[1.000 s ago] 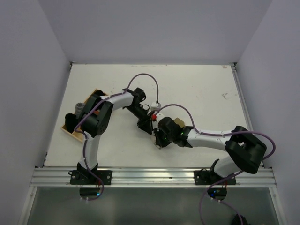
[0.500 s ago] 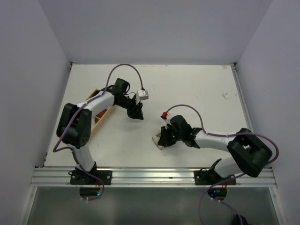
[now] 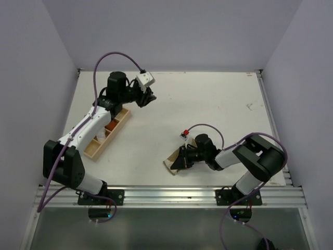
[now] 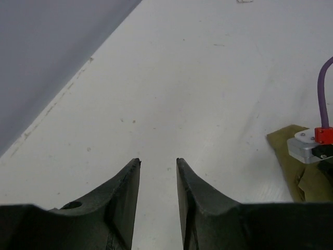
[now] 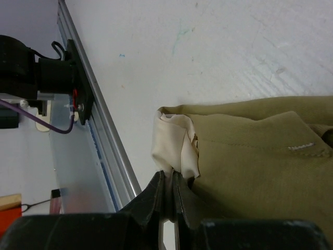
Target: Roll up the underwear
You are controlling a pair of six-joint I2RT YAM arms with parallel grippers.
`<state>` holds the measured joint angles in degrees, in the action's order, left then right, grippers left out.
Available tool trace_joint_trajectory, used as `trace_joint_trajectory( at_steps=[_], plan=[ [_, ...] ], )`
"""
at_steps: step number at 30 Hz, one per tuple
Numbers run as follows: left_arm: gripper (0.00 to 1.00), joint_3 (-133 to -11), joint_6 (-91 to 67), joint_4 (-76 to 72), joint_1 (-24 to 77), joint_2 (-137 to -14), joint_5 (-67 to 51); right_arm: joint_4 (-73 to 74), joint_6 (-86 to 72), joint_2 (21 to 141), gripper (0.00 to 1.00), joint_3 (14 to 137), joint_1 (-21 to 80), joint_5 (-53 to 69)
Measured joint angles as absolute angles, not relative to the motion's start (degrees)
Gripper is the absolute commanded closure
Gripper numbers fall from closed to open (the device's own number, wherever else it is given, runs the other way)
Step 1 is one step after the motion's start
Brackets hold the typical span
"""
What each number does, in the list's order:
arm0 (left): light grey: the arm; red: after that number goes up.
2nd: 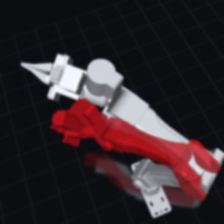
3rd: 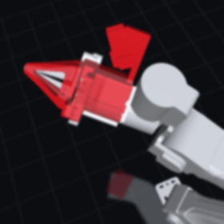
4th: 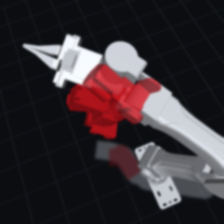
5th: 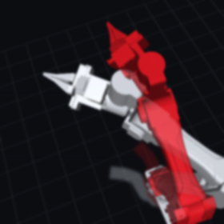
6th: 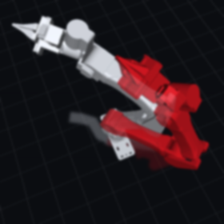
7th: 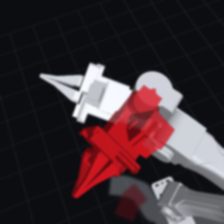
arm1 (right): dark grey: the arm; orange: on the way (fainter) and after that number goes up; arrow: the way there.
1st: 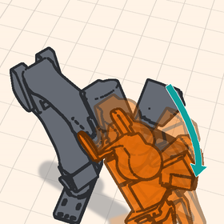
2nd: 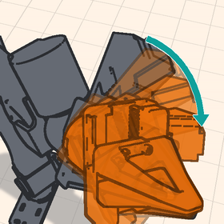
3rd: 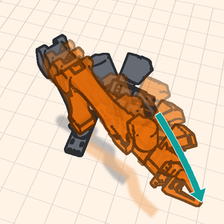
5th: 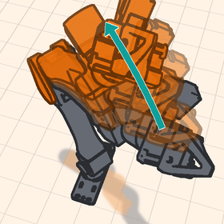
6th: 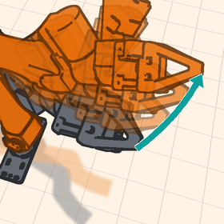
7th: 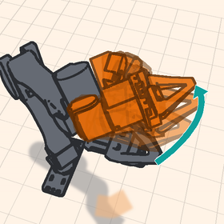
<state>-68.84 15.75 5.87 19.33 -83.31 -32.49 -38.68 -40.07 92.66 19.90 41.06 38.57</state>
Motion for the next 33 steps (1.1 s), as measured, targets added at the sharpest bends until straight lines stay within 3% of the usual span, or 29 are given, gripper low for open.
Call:
trace_joint_trajectory(
  at_steps=[3, 5, 9, 15, 33],
  plan=[
    [0.68, -69.1, 16.6, 9.0, 19.2, -86.3, -36.0, -41.3, -41.7, 93.2, 1.00, 18.4, 40.8, 39.9],
    [0.62, -68.6, 18.6, 12.1, 19.1, -88.3, -40.4, -42.0, -42.6, 93.3, 1.00, 17.9, 40.5, 40.5],
    [0.61, -68.2, 28.9, 22.8, 20.1, -91.5, -48.9, -43.8, -43.9, 94.7, 1.00, 17.3, 39.0, 42.7],
    [0.64, -67.3, 42.7, 35.6, 27.0, -96.1, -54.3, -48.8, -46.3, 98.3, 1.00, 16.3, 36.8, 46.7],
    [0.64, -66.5, 54.2, 41.6, 40.3, -103.7, -61.0, -70.2, -58.5, 110.7, 1.00, 13.3, 35.6, 52.2]
  ],
)
